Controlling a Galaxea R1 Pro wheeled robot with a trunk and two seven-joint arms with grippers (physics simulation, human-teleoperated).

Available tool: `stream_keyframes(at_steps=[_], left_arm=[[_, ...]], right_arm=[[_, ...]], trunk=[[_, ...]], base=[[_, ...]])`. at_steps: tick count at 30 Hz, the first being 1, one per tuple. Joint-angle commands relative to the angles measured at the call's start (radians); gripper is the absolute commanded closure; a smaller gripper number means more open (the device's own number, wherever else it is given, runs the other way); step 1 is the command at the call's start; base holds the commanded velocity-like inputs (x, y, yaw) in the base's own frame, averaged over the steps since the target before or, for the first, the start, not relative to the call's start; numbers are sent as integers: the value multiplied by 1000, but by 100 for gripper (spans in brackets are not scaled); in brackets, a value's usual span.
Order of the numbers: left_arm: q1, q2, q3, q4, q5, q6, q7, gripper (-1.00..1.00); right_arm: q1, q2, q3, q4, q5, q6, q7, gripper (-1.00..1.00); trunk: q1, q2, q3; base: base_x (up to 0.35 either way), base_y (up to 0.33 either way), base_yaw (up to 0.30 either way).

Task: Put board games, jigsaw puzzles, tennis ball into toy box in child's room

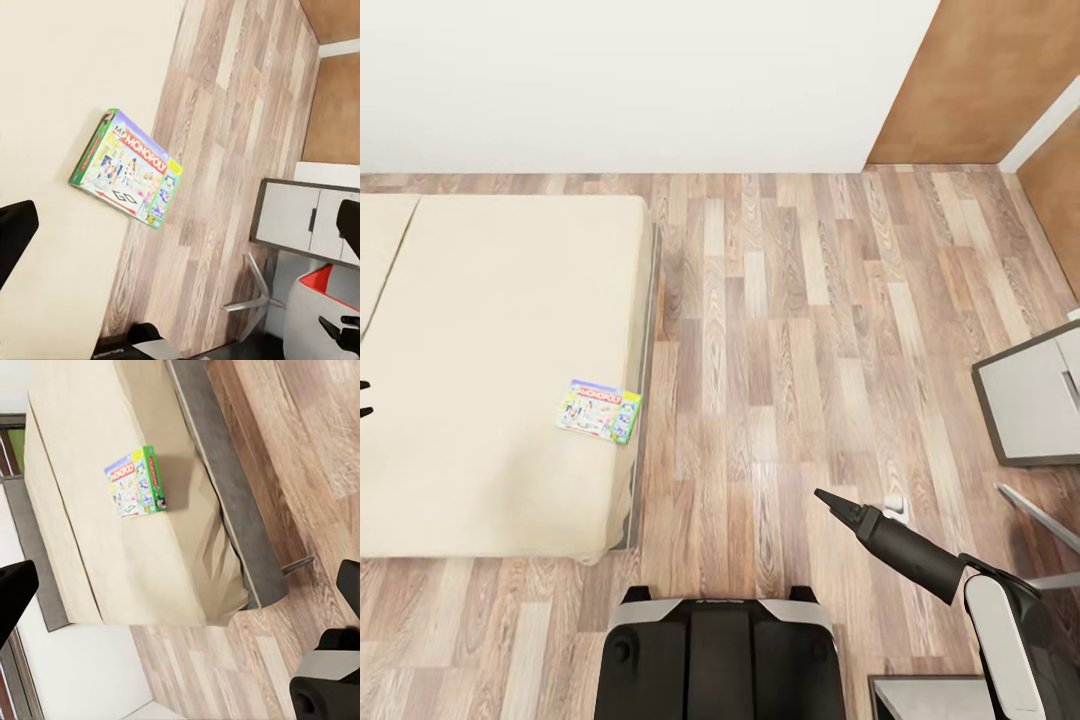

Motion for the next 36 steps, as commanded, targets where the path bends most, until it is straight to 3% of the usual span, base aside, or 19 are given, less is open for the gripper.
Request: stream_keyframes(at_steps=[1, 8, 36], left_arm=[[-1, 0, 5, 9, -9, 3, -5, -100], [-1, -2, 4, 99, -11, -113, -4, -100], [-1, -16, 3, 183, -12, -165, 10, -100]], right_arm=[[-1, 0, -1, 0, 3, 5, 5, -100], [-1, 0, 0, 1, 3, 4, 4, -100], [-1, 0, 2, 9, 5, -31, -8, -100]], trunk=[[1, -1, 1], [1, -1, 12], [1, -1, 58]], base=[[0, 0, 0], [0, 0, 0], [0, 0, 0]])
